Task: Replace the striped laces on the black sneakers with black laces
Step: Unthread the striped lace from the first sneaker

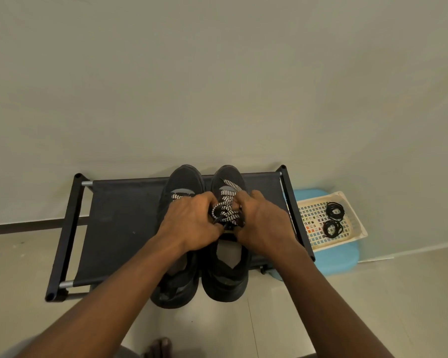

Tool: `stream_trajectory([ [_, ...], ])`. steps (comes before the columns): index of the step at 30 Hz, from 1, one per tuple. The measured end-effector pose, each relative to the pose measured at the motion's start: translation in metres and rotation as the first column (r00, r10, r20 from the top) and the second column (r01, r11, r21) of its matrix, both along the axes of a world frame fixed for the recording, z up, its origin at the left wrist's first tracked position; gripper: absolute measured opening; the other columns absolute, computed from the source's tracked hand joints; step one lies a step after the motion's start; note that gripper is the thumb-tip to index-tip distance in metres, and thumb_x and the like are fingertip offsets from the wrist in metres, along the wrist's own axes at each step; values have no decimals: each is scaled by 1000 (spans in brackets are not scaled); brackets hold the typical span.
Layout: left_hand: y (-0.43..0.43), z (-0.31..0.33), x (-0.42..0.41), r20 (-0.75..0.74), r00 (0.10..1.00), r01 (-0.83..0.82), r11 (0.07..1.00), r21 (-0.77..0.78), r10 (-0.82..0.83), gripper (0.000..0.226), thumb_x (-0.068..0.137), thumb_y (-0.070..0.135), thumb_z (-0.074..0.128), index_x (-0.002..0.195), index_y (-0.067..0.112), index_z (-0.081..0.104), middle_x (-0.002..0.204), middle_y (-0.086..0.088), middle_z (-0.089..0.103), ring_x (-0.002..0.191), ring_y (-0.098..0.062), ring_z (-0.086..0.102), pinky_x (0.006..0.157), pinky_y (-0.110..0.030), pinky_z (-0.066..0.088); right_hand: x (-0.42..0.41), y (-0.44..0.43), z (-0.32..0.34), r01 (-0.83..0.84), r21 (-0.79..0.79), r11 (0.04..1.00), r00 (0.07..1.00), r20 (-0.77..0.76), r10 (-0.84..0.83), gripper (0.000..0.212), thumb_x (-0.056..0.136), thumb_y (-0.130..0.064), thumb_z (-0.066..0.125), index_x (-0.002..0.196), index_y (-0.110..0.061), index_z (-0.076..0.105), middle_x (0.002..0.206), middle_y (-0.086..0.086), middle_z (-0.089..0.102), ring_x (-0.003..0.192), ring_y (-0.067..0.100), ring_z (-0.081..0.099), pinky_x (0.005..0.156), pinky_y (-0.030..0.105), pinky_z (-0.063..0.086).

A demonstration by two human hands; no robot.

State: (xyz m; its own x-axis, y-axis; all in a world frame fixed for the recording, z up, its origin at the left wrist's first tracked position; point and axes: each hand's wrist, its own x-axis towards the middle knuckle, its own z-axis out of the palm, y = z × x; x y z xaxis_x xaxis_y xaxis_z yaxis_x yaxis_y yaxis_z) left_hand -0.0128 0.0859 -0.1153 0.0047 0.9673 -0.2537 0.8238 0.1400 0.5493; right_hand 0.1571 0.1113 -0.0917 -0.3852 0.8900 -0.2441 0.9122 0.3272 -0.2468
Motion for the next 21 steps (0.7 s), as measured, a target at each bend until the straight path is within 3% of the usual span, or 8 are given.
stream_trajectory([
  [5,0,-1,-1,51,998,-24,1000,6,24,43,76,46,77,113,31,60,87,10,71,83,-14,68,83,-42,59,-11,-2,2,-88,245,966,994,-48,102,18,94,-28,65,110,-25,59,110,-3,63,92,23,65,67,31,46],
  [7,0,-1,-1,49,999,-25,1000,12,24,47,76,48,77,117,31,60,90,8,72,85,-16,69,84,-42,59,-11,-2,1,-74,212,975,994,-61,89,15,92,-23,65,106,-24,60,104,-2,65,89,25,65,66,31,41],
  [10,1,-1,-1,24,999,-25,999,22,24,48,77,44,79,119,31,60,91,9,73,86,-16,69,83,-39,58,-3,5,0,85,107,991,980,-187,-64,10,88,-19,66,87,-26,58,85,-4,67,78,23,64,65,34,50],
  [12,1,-1,0,24,1000,-18,1000,20,17,49,78,44,78,121,31,60,91,9,73,86,-15,69,84,-39,57,7,14,1,180,40,983,942,-294,-160,15,87,-21,72,81,-25,59,77,-7,67,75,15,65,67,36,55],
  [14,1,-1,0,26,1000,-15,1000,20,15,50,78,45,78,122,31,60,91,9,74,86,-15,70,85,-40,58,11,17,4,159,-75,984,906,-385,-176,15,85,-23,79,81,-27,65,77,-11,70,74,6,66,69,34,57],
  [16,1,-2,0,40,999,-22,1000,17,21,50,77,46,79,121,32,60,90,10,74,85,-14,70,85,-41,59,9,13,4,62,-104,993,937,-337,-94,15,82,-27,82,89,-29,69,84,-17,67,77,4,64,70,30,54],
  [19,1,-3,-1,57,998,-32,999,7,31,51,76,44,81,120,32,60,91,10,73,84,-13,70,84,-41,59,0,5,-1,-49,68,997,993,-103,56,12,87,-32,76,95,-30,68,93,-12,58,84,11,57,69,27,43],
  [21,1,-3,-1,64,997,-37,999,8,37,50,76,43,81,120,32,60,90,10,72,84,-13,70,84,-41,59,-3,5,0,-50,109,993,993,-105,62,5,90,-27,71,90,-28,66,94,-5,66,82,16,60,66,28,42],
])
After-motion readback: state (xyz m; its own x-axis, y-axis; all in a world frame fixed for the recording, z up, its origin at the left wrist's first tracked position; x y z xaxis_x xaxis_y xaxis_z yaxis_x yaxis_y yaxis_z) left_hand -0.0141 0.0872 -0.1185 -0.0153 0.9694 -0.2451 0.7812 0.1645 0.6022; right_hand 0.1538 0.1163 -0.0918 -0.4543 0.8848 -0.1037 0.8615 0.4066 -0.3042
